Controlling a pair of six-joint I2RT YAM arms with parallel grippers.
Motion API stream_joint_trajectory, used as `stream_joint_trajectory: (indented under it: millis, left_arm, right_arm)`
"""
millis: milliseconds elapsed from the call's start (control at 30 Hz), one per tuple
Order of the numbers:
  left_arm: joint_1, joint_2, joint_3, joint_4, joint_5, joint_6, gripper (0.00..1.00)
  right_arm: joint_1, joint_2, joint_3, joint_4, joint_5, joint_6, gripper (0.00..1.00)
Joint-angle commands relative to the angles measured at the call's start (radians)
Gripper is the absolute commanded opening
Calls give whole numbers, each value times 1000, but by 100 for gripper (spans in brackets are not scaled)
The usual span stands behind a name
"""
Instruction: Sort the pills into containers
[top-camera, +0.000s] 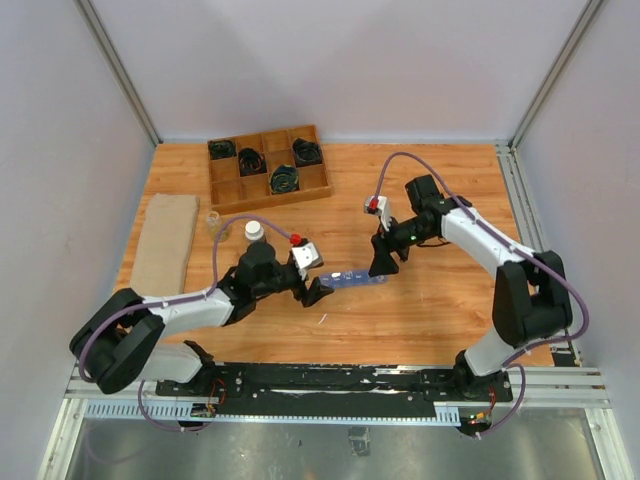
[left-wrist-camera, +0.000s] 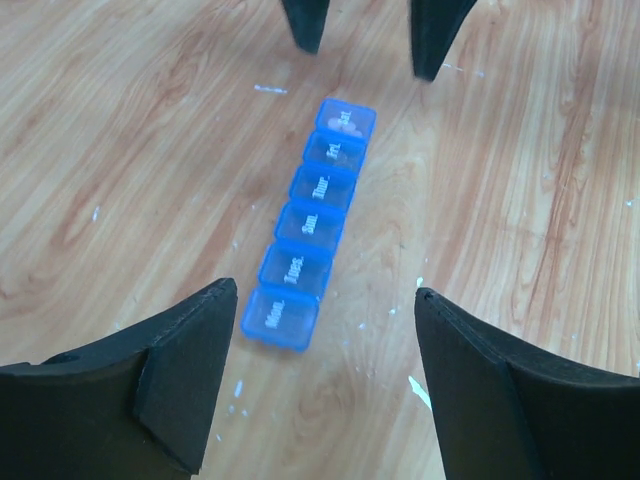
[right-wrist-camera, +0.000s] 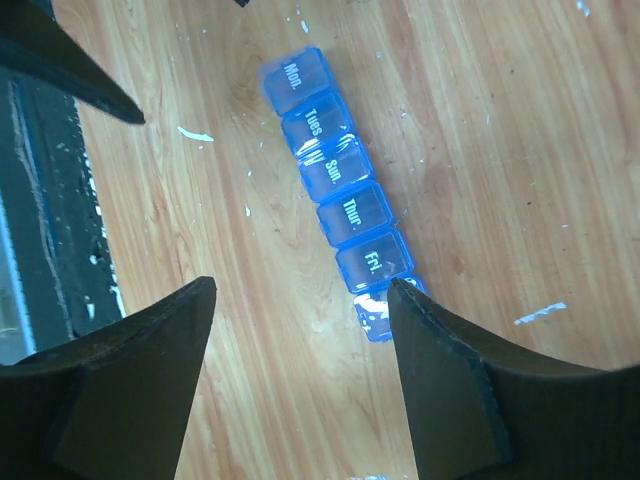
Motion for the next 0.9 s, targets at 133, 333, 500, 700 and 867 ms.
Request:
stream_joint_trajectory:
  millis: [133, 333, 500, 700, 867]
  left_arm:
    - [7, -122, -171, 230, -152, -182, 75]
    - [26, -170, -181, 171, -163, -374, 72]
    - [43, -176, -197, 169, -146, -524, 69]
    - [78, -109, -185, 158, -112, -637, 53]
    - [88, -47, -172, 159, -113, -673, 51]
  right_arm:
    - [74, -243, -211, 231, 49, -288, 84]
    - [79, -389, -379, 204, -62, -803, 99]
    - [93, -322, -310, 95, -63, -972, 99]
    - [130, -109, -153, -59, 45, -987, 99]
    - [153, -72, -165, 10, 113, -889, 100]
